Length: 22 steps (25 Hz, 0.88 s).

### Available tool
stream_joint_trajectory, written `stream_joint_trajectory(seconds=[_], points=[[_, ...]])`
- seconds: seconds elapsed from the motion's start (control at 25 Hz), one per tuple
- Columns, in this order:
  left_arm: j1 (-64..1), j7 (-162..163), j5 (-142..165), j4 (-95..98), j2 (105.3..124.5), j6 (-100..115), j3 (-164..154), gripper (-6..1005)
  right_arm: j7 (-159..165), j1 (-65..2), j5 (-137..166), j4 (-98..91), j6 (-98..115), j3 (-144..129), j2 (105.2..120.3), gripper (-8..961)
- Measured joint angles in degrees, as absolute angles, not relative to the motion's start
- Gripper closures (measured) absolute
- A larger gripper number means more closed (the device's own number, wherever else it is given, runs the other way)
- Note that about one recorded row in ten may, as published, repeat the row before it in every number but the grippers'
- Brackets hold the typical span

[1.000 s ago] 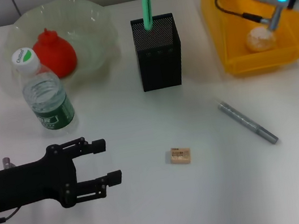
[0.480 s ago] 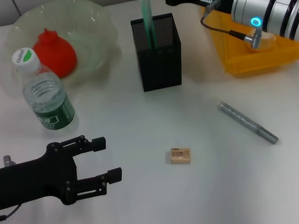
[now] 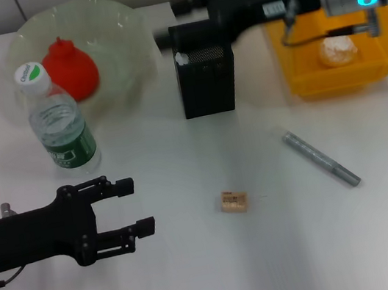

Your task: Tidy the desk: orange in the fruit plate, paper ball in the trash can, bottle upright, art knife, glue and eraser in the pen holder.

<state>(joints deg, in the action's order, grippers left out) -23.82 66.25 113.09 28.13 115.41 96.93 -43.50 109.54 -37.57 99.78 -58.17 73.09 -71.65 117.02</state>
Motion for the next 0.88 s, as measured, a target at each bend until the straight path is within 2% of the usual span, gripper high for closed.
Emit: stream_joint_trajectory(seconds=[0.12, 0.2, 0.24, 0.36, 0.4, 0.6, 0.88], points=[[-23.72, 66.26, 113.05, 28.13, 115.38, 97.15, -43.50, 215, 120.70, -41.94, 116.35, -66.62, 86.88, -70.50, 116.57, 251], [-23.67, 66.27, 113.03, 28.12, 115.36, 97.28, -43.50, 215, 126.27, -47.69, 128.05, -67.53, 97.53, -71.27, 116.72, 203], [-23.67, 66.27, 113.03, 28.12, 115.36, 97.28, -43.50, 215, 126.27, -47.69, 128.05, -67.53, 97.53, -71.27, 116.72, 179], [-23.70, 66.27, 113.06, 28.12, 115.43, 97.35, -43.51, 215, 129.79, -51.66, 138.91, -67.22, 101.35, -74.70, 118.86, 107], [-23.78, 66.27, 113.08, 28.12, 115.52, 97.39, -43.52, 215, 132.30, -53.12, 141.70, -66.45, 100.63, -80.11, 119.47, 108], [-23.83, 66.27, 113.01, 28.12, 115.57, 97.50, -43.52, 214, 138.48, -55.29, 141.87, -64.13, 94.85, -95.19, 119.68, 113], [-23.64, 66.27, 113.03, 28.12, 115.66, 97.56, -43.51, 214, 139.81, -55.88, 137.36, -60.15, 87.90, -102.41, 119.81, 130]])
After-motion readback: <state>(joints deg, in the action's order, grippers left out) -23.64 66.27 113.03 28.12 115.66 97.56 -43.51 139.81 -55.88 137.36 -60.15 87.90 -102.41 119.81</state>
